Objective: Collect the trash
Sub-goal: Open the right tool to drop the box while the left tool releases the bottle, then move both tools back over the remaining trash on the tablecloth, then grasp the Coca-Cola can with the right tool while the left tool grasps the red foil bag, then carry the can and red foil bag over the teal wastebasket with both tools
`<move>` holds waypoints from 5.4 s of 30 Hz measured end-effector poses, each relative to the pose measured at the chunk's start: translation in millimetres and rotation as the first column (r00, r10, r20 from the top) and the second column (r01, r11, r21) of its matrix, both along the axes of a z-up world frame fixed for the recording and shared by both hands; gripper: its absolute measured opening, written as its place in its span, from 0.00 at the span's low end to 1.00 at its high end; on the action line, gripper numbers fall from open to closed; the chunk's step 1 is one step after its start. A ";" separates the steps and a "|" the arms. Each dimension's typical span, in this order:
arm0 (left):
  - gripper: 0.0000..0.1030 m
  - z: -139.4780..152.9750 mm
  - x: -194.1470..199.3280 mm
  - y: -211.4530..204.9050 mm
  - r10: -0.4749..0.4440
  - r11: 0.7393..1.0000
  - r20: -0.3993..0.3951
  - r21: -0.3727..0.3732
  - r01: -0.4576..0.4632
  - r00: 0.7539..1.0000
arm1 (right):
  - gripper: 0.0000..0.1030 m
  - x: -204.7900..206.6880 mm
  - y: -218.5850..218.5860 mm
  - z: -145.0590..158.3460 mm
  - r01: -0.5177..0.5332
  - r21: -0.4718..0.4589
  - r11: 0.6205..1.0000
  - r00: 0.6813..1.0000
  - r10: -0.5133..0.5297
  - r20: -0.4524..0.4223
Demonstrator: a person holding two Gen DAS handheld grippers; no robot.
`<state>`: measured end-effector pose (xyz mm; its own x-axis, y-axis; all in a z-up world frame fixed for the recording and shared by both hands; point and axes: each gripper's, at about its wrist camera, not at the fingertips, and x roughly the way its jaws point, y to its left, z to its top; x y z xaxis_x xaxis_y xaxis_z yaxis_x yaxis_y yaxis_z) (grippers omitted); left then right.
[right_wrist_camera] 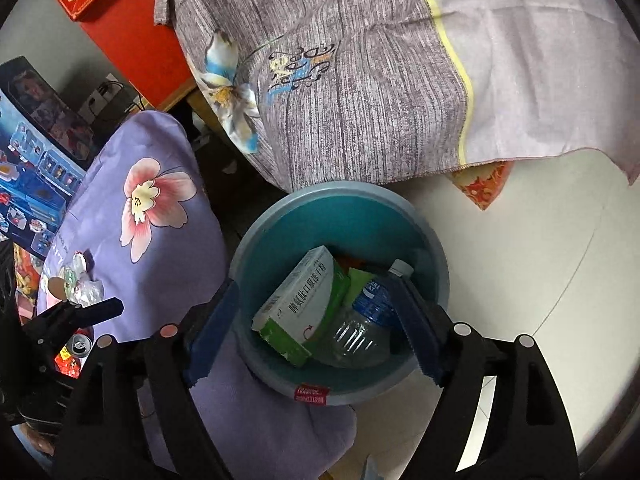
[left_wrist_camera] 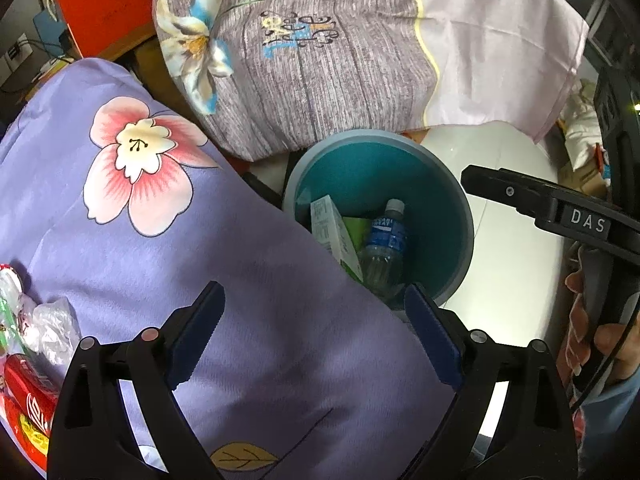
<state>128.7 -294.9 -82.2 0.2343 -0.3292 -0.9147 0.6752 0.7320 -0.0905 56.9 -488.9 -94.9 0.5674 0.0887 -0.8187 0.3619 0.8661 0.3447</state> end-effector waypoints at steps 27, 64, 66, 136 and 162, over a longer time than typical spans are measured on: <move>0.95 31.3 -14.9 166.0 0.266 0.961 0.038 -0.095 -0.262 0.963 | 0.78 18.7 153.4 46.0 -0.246 -0.147 0.958 0.969 0.247 -0.012; 0.95 -27.6 -11.3 450.9 0.732 0.654 -0.133 -0.136 -0.744 0.668 | 0.64 144.0 448.0 5.0 -0.764 -0.087 0.639 0.640 0.736 -0.221; 0.95 -28.9 -6.5 449.1 0.731 0.655 -0.136 -0.133 -0.743 0.669 | 0.52 144.9 448.3 -0.2 -0.768 -0.079 0.635 0.634 0.738 -0.231; 0.17 61.5 -23.8 41.0 0.012 0.993 0.086 -0.121 -0.002 0.996 | 0.42 -27.9 17.9 55.8 -0.066 0.037 0.997 0.988 0.060 0.146; 0.21 -2.4 0.4 -86.9 -0.179 0.982 -0.059 -0.075 0.175 0.982 | 0.42 -25.1 -48.9 20.7 0.048 0.065 0.997 0.997 -0.051 0.049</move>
<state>129.0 -381.8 -84.5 0.1069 -0.4235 -0.8996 0.7845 0.5918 -0.1854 31.8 -537.8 -74.3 0.6130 0.1104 -0.7823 0.3845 0.8233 0.4175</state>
